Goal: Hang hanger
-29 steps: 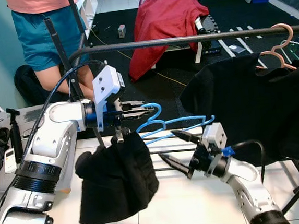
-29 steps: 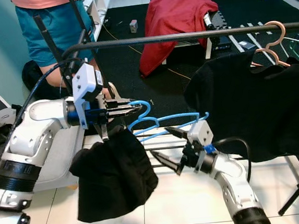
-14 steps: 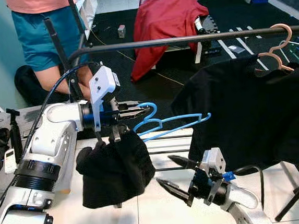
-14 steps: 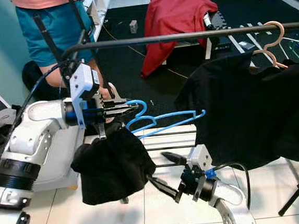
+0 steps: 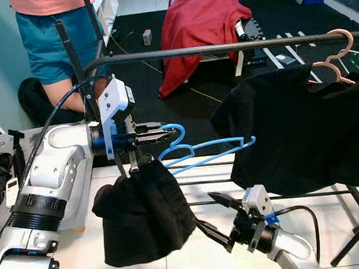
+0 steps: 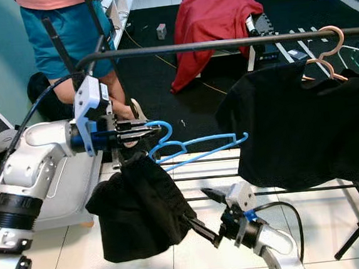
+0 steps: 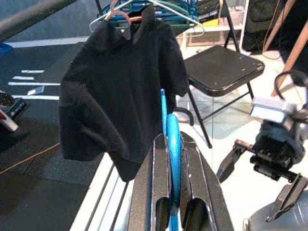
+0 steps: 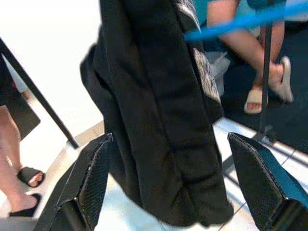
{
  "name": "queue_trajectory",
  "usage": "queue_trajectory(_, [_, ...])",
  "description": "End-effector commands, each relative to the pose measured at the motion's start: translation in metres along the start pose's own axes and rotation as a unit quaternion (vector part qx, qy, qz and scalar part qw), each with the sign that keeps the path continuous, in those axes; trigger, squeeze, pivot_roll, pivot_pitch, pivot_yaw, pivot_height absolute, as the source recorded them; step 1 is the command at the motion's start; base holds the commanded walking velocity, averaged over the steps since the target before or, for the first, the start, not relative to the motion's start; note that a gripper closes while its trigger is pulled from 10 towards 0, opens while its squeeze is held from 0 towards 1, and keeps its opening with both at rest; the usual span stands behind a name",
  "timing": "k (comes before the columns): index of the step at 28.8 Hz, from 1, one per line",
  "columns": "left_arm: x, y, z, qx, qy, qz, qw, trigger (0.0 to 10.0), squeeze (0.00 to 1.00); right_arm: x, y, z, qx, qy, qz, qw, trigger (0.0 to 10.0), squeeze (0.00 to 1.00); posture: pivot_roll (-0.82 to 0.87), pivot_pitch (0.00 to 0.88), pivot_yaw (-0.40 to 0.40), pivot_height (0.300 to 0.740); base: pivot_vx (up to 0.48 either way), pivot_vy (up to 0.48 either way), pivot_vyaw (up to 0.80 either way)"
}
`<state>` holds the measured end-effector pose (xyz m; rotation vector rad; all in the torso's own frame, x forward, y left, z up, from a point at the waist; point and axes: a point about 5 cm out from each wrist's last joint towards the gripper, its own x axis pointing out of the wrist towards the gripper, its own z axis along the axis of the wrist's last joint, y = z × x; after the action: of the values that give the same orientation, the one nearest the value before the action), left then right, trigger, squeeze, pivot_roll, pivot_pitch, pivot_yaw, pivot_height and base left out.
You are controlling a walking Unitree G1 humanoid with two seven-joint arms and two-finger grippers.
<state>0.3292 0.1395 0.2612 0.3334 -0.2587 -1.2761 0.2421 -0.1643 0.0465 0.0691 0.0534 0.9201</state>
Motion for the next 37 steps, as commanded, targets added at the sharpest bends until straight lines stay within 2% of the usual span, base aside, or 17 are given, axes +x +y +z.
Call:
queue_trajectory(1, [-0.006, 0.005, 0.013, 0.016, -0.013, 0.002, 1.0, 0.0, 0.0, -0.001, -0.002, -0.001, 0.003, -0.011, 0.008, 1.0, 10.0, 0.0, -0.05, 0.116, 0.039, 0.74, 0.0, 0.0, 0.0])
queue_trajectory(7, [-0.005, 0.005, 0.018, 0.011, -0.026, -0.004, 1.0, 0.0, 0.0, 0.003, -0.006, 0.0, 0.0, -0.018, 0.009, 1.0, 10.0, 0.0, -0.05, 0.12, 0.04, 0.74, 0.0, 0.0, 0.0])
queue_trajectory(8, [-0.005, 0.004, 0.02, 0.008, -0.032, -0.012, 0.999, 0.0, 0.0, 0.004, -0.008, 0.002, 0.008, -0.03, 0.018, 0.999, 10.0, 0.31, -0.05, 0.131, 0.04, 0.74, 0.0, 0.0, 0.0])
queue_trajectory(9, [-0.005, 0.004, 0.02, 0.008, -0.032, -0.012, 0.999, 0.0, 0.0, 0.004, -0.008, 0.002, 0.008, -0.03, 0.018, 0.999, 10.0, 0.31, -0.05, 0.131, 0.04, 0.74, 0.0, 0.0, 0.0])
queue_trajectory(10, [-0.005, 0.002, 0.023, 0.007, -0.037, -0.027, 0.999, 0.0, 0.0, 0.006, -0.009, 0.004, 0.012, -0.043, 0.03, 0.999, 10.0, 0.72, -0.04, 0.137, 0.041, 0.74, 0.0, 0.0, 0.0])
queue_trajectory(12, [-0.005, 0.002, 0.023, 0.007, -0.037, -0.027, 0.999, 0.0, 0.0, 0.006, -0.009, 0.004, 0.012, -0.043, 0.03, 0.999, 10.0, 0.72, -0.04, 0.137, 0.041, 0.74, 0.0, 0.0, 0.0])
queue_trajectory(13, [-0.005, -0.001, 0.026, 0.006, -0.04, -0.047, 0.998, 0.0, 0.0, 0.008, -0.011, 0.008, 0.011, -0.056, 0.045, 0.997, 10.0, 0.9, -0.04, 0.143, 0.043, 0.74, 0.0, 0.0, 0.0])
queue_trajectory(15, [-0.003, -0.005, 0.027, 0.006, -0.041, -0.068, 0.997, 0.0, 0.0, 0.01, -0.013, 0.012, 0.003, -0.058, 0.062, 0.996, 10.0, 1.0, -0.04, 0.148, 0.043, 0.74, 0.0, 0.0, 0.0])
queue_trajectory(19, [0.0, -0.009, 0.029, 0.007, -0.047, -0.089, 0.995, 0.0, 0.0, 0.013, -0.019, 0.017, -0.014, -0.053, 0.076, 0.996, 10.0, 1.0, -0.04, 0.151, 0.04, 0.74, 0.0, 0.0, 0.0])
queue_trajectory(26, [0.007, -0.013, 0.038, 0.002, -0.073, -0.101, 0.992, 0.0, 0.0, 0.017, -0.024, 0.019, -0.029, -0.037, 0.106, 0.993, 10.0, 0.87, -0.04, 0.153, 0.038, 0.74, 0.0, 0.0, 0.0])
queue_trajectory(29, [0.008, -0.013, 0.042, 0.0, -0.082, -0.101, 0.991, 0.0, 0.0, 0.017, -0.023, 0.016, -0.017, -0.031, 0.122, 0.992, 10.0, 0.71, -0.04, 0.168, 0.031, 0.74, 0.0, 0.0, 0.0])
queue_trajectory(32, [0.008, -0.014, 0.044, 0.0, -0.085, -0.102, 0.991, 0.0, 0.0, 0.017, -0.022, 0.015, -0.01, -0.028, 0.129, 0.991, 10.0, 0.71, -0.04, 0.168, 0.031, 0.74, 0.0, 0.0, 0.0])
queue_trajectory(33, [0.009, -0.013, 0.046, 0.0, -0.087, -0.102, 0.991, 0.0, 0.0, 0.017, -0.018, 0.011, 0.001, -0.021, 0.146, 0.989, 10.0, 0.49, -0.04, 0.172, 0.032, 0.74, 0.0, 0.0, 0.0])
queue_trajectory(34, [0.009, -0.013, 0.046, 0.0, -0.087, -0.102, 0.991, 0.0, 0.0, 0.017, -0.018, 0.011, 0.001, -0.021, 0.146, 0.989, 10.0, 0.49, -0.04, 0.172, 0.032, 0.74, 0.0, 0.0, 0.0])
queue_trajectory(35, [0.01, -0.013, 0.047, 0.001, -0.089, -0.101, 0.991, 0.0, 0.0, 0.017, -0.014, 0.008, 0.015, -0.016, 0.159, 0.987, 10.0, 0.16, -0.04, 0.173, 0.034, 0.74, 0.0, 0.0, 0.0])
queue_trajectory(36, [0.01, -0.013, 0.047, 0.001, -0.089, -0.101, 0.991, 0.0, 0.0, 0.017, -0.014, 0.008, 0.015, -0.016, 0.159, 0.987, 10.0, 0.16, -0.04, 0.173, 0.034, 0.74, 0.0, 0.0, 0.0])
queue_trajectory(37, [0.011, -0.013, 0.048, 0.002, -0.09, -0.099, 0.991, 0.0, 0.0, 0.018, -0.011, 0.006, 0.027, -0.015, 0.167, 0.985, 10.0, 0.0, -0.04, 0.177, 0.035, 0.74, 0.0, 0.0, 0.0])
